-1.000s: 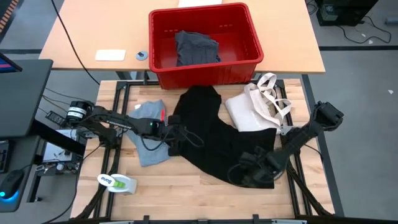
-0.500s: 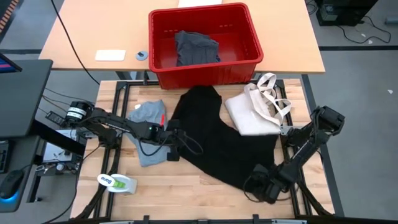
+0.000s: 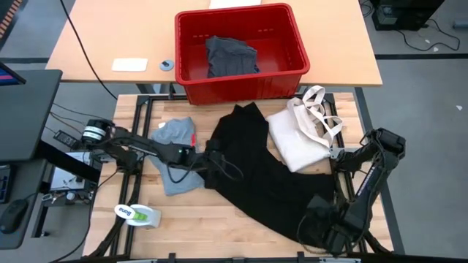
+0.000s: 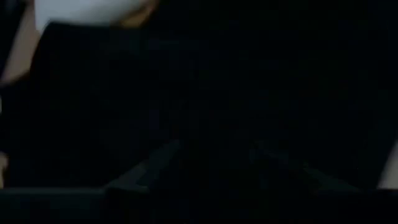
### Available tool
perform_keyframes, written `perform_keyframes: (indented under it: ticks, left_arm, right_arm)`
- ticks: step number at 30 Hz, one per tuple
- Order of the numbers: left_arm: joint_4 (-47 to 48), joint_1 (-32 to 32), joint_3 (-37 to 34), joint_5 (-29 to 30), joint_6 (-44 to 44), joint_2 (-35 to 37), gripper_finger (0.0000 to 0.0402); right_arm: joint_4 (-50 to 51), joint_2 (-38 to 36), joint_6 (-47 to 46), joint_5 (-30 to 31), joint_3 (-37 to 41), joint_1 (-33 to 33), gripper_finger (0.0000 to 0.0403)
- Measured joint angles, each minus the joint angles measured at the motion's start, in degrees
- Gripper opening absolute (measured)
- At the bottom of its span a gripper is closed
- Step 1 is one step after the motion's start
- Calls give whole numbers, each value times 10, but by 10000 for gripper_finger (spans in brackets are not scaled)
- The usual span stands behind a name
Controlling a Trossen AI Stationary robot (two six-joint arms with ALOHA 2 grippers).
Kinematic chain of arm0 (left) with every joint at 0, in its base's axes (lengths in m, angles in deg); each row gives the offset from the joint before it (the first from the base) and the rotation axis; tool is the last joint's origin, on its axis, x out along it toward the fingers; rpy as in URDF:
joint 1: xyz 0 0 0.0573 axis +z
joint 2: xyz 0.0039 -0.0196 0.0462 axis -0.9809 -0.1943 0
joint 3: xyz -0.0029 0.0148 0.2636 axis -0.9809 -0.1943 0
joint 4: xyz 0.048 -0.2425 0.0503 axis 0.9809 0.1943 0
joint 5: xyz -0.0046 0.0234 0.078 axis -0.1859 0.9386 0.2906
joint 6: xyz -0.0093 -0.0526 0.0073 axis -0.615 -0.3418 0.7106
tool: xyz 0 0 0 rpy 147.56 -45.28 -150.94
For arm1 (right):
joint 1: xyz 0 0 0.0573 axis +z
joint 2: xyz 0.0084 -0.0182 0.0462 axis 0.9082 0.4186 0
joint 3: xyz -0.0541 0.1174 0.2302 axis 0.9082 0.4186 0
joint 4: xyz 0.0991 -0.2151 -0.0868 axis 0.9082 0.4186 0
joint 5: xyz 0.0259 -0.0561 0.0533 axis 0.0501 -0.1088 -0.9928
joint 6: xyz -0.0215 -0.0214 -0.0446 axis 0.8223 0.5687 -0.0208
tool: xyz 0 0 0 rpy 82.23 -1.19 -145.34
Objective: Fold Laundry from Bin
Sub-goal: Fold the black shirt
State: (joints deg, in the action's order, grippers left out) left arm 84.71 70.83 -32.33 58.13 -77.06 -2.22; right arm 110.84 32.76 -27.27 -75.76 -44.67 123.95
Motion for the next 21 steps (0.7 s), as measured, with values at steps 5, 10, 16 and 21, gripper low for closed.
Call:
perform_keyframes:
  ticks: [5,10,16,21]
  left_arm:
    - [-101,50,0,-6,84,-69,192]
    - [-192,151,0,-55,108,-126,192]
    - [-196,251,0,-140,35,-188,192]
    - [-158,275,4,-131,22,-188,192]
  right_arm:
    - [145,1,-40,98,21,-7,139]
    - [96,-15,-29,125,110,-45,119]
    - [-53,-26,-22,105,228,-80,104]
    - [-89,-26,-53,47,269,-82,93]
